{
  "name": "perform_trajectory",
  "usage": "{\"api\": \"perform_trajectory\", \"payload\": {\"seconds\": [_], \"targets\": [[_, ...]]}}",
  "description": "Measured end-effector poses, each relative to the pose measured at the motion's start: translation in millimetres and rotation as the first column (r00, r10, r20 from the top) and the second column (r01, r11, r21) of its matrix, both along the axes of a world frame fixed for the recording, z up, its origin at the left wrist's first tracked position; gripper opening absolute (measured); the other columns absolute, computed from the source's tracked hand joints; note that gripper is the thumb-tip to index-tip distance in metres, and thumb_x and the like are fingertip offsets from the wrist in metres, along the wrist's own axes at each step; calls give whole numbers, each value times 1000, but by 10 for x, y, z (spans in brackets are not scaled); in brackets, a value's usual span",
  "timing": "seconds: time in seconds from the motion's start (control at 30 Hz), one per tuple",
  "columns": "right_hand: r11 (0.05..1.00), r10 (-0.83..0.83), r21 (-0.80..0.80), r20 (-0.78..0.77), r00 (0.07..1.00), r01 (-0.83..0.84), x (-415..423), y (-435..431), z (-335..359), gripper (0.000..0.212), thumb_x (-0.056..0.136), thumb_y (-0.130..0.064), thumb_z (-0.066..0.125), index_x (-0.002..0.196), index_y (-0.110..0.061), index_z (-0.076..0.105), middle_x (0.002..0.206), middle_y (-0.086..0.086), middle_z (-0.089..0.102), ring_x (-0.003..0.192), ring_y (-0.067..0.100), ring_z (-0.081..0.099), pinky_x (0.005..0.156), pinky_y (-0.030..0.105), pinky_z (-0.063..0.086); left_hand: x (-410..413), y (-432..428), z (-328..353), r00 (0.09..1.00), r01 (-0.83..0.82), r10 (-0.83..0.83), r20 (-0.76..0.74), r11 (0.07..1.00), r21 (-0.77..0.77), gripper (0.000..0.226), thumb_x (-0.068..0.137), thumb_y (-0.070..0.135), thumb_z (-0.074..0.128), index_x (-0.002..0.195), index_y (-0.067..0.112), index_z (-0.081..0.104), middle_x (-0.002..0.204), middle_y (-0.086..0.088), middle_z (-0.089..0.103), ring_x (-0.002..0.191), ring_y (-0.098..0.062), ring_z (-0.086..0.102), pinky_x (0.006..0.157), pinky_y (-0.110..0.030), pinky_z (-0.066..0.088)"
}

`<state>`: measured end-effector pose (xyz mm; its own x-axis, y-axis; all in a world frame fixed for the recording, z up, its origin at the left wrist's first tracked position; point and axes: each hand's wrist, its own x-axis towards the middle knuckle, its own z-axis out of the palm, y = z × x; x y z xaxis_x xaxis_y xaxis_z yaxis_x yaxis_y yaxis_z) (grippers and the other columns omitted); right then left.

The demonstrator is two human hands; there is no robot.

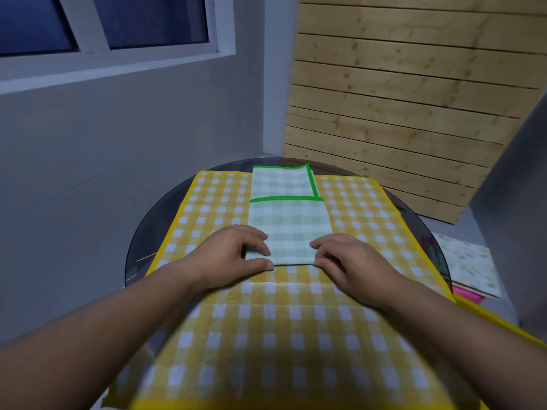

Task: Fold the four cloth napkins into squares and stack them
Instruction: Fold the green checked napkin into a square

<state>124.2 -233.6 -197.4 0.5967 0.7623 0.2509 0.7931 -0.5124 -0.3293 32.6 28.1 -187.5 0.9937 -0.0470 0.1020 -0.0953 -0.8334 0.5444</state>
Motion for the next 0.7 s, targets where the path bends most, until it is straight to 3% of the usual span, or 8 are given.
{"api": "perform_trajectory", "payload": {"seconds": [0.2,0.27,0.4,0.47,0.5,0.57,0.7], "targets": [[987,-38,150,-124,992,56,-29,23,158,12,99,-31,48,88,-36,53,112,-14,65,105,5,60,88,37,52,-71,-4,104,999,-28,30,24,995,-93,38,75,53,79,106,32,77,119,20,68,112,8,59,96,-20,49],[972,-56,214,-182,982,96,-67,34,232,14,98,-30,50,87,-37,53,108,-16,66,103,5,61,87,36,53,-103,-18,170,997,-28,37,72,992,-127,30,78,49,78,102,31,79,108,22,72,104,8,63,93,-22,52],[921,-72,350,-281,957,172,-171,35,401,12,97,-27,57,88,-31,64,100,-19,70,96,1,63,83,28,52,-195,-99,369,992,-61,94,85,943,-327,7,85,30,77,88,25,81,90,20,76,90,6,67,81,-12,49],[888,-40,421,-328,944,184,-230,21,490,10,94,-23,63,85,-27,66,96,-15,72,93,3,66,80,27,53,-234,-122,429,990,-42,94,104,907,-419,6,86,24,76,84,23,81,88,13,77,84,-3,70,77,-19,51],[871,-20,454,-345,938,185,-252,14,530,9,91,-20,67,84,-26,67,93,-13,73,91,3,67,78,25,53,-253,-131,464,988,-38,102,119,891,-452,7,87,24,76,82,23,81,86,9,77,78,-13,69,72,-30,52],[841,15,504,-384,923,196,-282,-14,584,9,84,-14,75,84,-21,69,87,-9,72,81,1,66,71,20,51,-281,-138,524,981,-41,133,144,858,-513,10,87,24,75,80,23,81,82,3,77,63,-25,55,63,-41,47],[808,98,541,-518,850,236,-327,-93,617,20,77,-7,80,90,-20,72,84,-5,73,75,8,65,67,18,51,-329,-183,659,971,-41,182,155,767,-640,11,88,24,73,83,19,81,88,-4,77,77,-22,55,73,-34,44]]}}
